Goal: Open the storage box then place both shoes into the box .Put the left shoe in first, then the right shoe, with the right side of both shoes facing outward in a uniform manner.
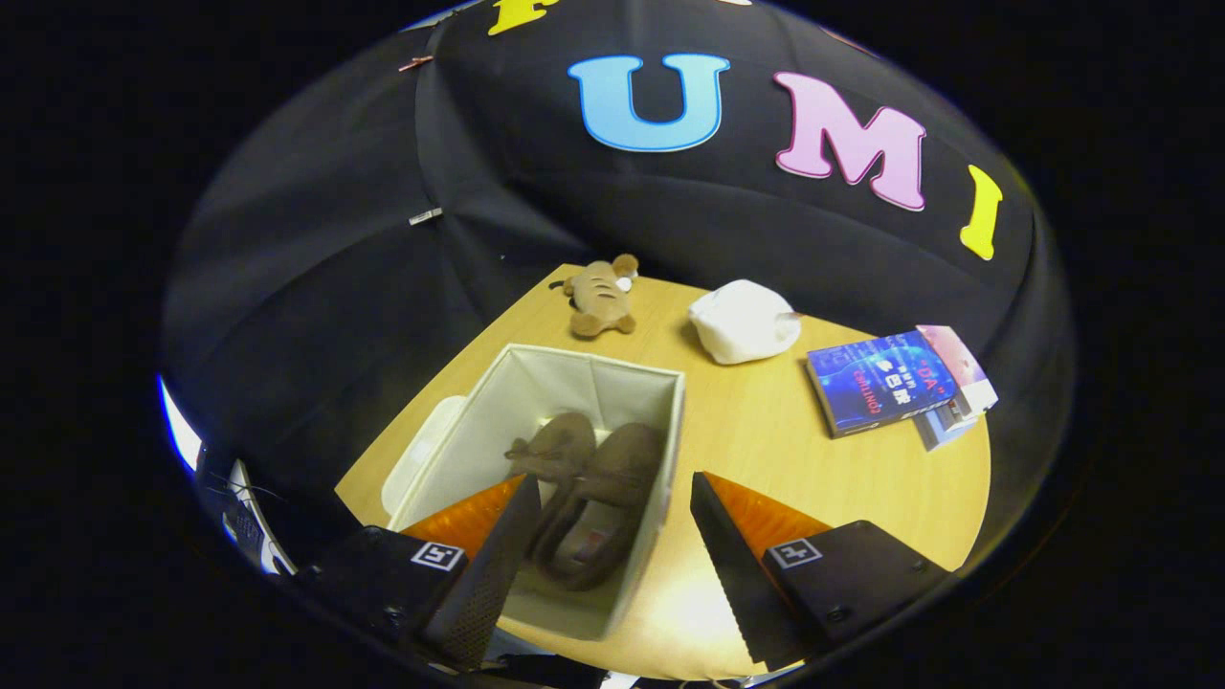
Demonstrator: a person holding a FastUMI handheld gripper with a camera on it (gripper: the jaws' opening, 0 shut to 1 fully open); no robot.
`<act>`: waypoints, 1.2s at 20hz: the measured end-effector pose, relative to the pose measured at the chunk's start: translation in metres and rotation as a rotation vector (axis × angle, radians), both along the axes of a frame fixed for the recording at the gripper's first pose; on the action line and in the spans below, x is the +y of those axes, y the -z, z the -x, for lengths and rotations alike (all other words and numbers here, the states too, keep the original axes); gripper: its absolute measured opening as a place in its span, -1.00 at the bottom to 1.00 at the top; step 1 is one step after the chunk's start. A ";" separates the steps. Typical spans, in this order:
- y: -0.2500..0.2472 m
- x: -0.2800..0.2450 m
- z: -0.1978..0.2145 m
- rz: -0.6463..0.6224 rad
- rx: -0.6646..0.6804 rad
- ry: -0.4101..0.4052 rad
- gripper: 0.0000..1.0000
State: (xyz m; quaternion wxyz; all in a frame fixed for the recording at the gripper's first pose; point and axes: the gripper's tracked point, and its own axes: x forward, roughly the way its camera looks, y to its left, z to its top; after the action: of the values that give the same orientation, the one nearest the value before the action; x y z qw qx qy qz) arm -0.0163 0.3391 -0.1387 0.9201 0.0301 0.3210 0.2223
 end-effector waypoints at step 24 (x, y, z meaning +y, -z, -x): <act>-0.021 -0.310 -0.007 -0.014 -0.242 0.295 0.97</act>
State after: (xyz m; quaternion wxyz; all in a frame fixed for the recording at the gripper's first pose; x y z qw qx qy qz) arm -0.0094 0.0294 -0.1177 0.9743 0.0561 0.1988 0.0894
